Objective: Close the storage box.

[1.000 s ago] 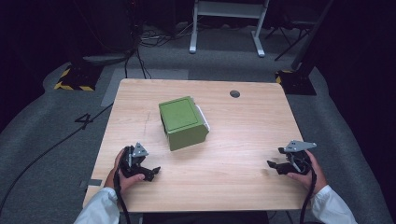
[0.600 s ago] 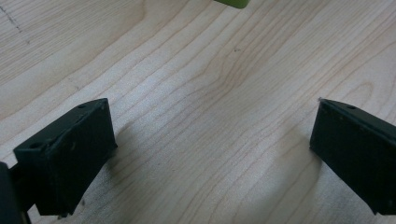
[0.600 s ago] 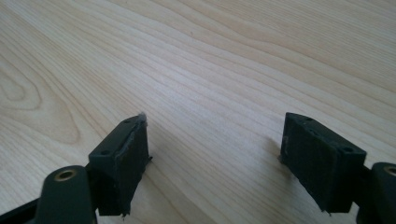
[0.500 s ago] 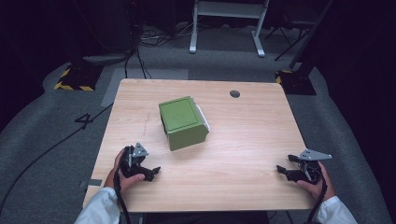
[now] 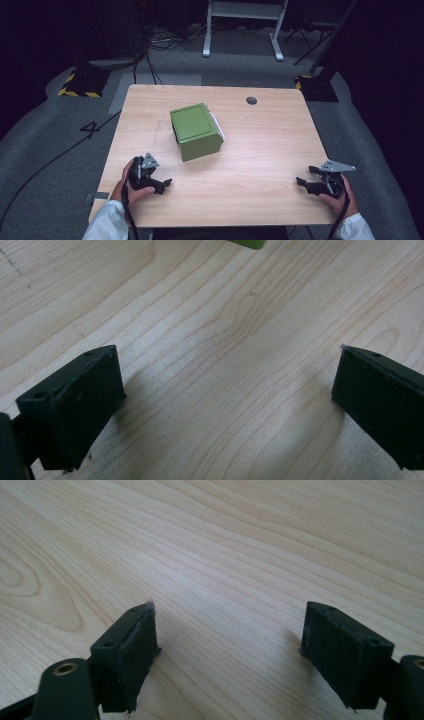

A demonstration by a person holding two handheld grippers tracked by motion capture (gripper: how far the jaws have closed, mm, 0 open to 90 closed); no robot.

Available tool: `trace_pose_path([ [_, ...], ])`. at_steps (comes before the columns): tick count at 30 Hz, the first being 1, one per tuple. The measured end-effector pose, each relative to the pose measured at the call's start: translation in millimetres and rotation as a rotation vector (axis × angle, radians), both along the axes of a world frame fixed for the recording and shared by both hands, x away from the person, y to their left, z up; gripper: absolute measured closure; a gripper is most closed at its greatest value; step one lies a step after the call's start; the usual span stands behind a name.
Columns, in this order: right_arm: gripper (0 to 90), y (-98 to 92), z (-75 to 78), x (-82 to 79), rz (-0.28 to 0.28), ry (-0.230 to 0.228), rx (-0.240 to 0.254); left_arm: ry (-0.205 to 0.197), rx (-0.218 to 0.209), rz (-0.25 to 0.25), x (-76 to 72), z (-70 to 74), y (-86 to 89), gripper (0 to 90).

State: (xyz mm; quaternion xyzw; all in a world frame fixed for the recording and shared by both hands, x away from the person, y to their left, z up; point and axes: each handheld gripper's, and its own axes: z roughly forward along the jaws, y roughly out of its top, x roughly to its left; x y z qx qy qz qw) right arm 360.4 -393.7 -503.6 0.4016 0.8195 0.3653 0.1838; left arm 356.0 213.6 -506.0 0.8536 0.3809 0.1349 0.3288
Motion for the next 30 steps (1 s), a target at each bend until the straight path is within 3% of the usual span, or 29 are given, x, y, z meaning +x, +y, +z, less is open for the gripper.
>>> trace_pose_path([
  [30, 21.1, -0.1, 0.0, 0.2, -0.004, 0.001, -0.002, 0.001, 0.004, -0.013, 2.1, 0.2, -0.5, 0.2],
])
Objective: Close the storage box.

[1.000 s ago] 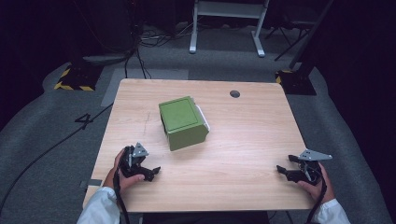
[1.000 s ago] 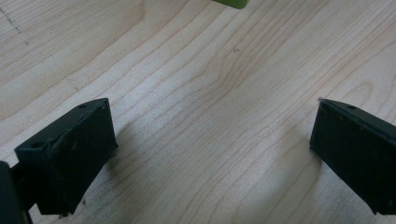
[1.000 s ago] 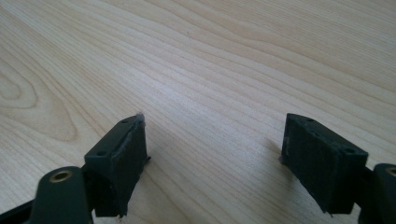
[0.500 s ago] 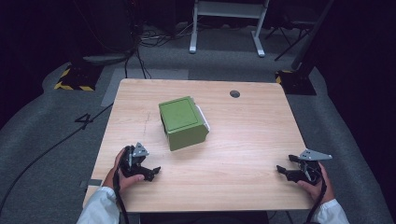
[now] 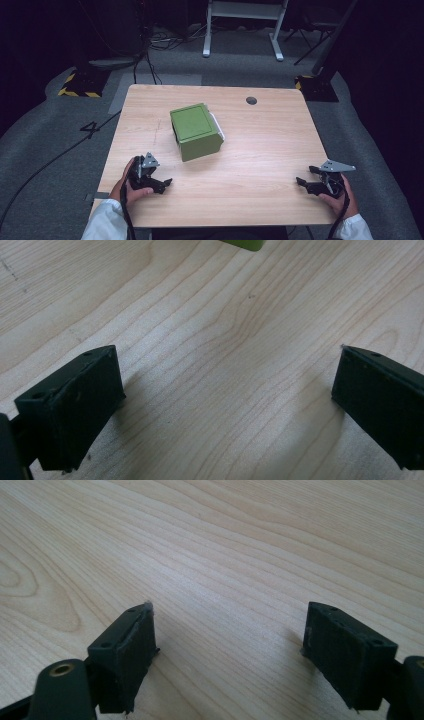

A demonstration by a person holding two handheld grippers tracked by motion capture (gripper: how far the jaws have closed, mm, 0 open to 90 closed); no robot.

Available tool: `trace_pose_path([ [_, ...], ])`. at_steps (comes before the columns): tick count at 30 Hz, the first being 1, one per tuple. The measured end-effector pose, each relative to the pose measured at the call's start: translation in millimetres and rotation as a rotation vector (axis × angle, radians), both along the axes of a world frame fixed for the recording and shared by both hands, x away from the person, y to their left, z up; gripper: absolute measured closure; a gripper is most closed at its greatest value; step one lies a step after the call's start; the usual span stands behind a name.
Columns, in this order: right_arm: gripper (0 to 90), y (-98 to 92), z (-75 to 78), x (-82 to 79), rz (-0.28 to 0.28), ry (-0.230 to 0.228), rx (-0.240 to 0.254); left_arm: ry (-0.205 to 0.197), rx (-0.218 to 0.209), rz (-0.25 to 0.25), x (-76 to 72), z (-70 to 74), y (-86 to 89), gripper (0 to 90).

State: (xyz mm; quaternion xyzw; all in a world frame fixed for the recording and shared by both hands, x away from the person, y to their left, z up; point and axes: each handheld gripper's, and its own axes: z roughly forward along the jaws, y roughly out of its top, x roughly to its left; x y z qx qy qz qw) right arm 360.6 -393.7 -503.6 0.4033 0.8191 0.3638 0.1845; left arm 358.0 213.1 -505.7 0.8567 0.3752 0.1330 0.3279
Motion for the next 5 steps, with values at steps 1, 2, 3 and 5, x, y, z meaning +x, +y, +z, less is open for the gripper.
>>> trace_pose_path([
  [1, 21.1, 0.0, 0.0, 0.0, 0.000, 0.000, 0.000, 0.000, 0.000, 0.000, 0.0, 0.0, 0.0, 0.2],
  [2, 21.1, 0.0, 0.0, -0.1, 0.000, 0.000, 0.000, 0.000, 0.000, 0.000, 0.0, 0.0, 0.0, 0.2],
  [3, 21.1, -0.1, 0.0, -0.1, 0.000, 0.000, 0.000, 0.001, 0.000, 0.000, 0.0, 0.1, 0.0, 0.2],
  [5, 21.1, -0.1, 0.0, -0.1, 0.000, 0.000, 0.000, -0.001, 0.000, 0.002, 0.0, 0.0, -0.1, 0.2],
])
